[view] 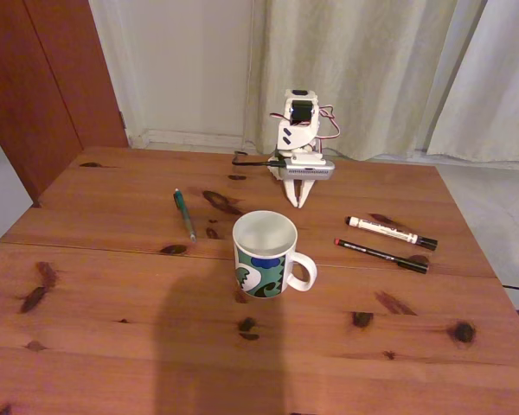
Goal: Clean up the desk and place the pens and markers into the cup
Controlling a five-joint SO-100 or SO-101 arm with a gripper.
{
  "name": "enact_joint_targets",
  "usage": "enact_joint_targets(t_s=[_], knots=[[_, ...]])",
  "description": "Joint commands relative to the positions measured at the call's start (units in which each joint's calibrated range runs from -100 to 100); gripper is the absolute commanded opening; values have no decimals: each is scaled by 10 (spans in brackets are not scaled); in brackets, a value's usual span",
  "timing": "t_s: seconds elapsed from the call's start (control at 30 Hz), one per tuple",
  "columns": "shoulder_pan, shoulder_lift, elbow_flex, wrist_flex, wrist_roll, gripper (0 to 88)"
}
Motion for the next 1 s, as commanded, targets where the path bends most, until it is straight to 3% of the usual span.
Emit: enact_joint_targets(t_s=[0.0,0.97], knots=[[-3,2,3,6,0,8],[-3,2,3,6,0,8]])
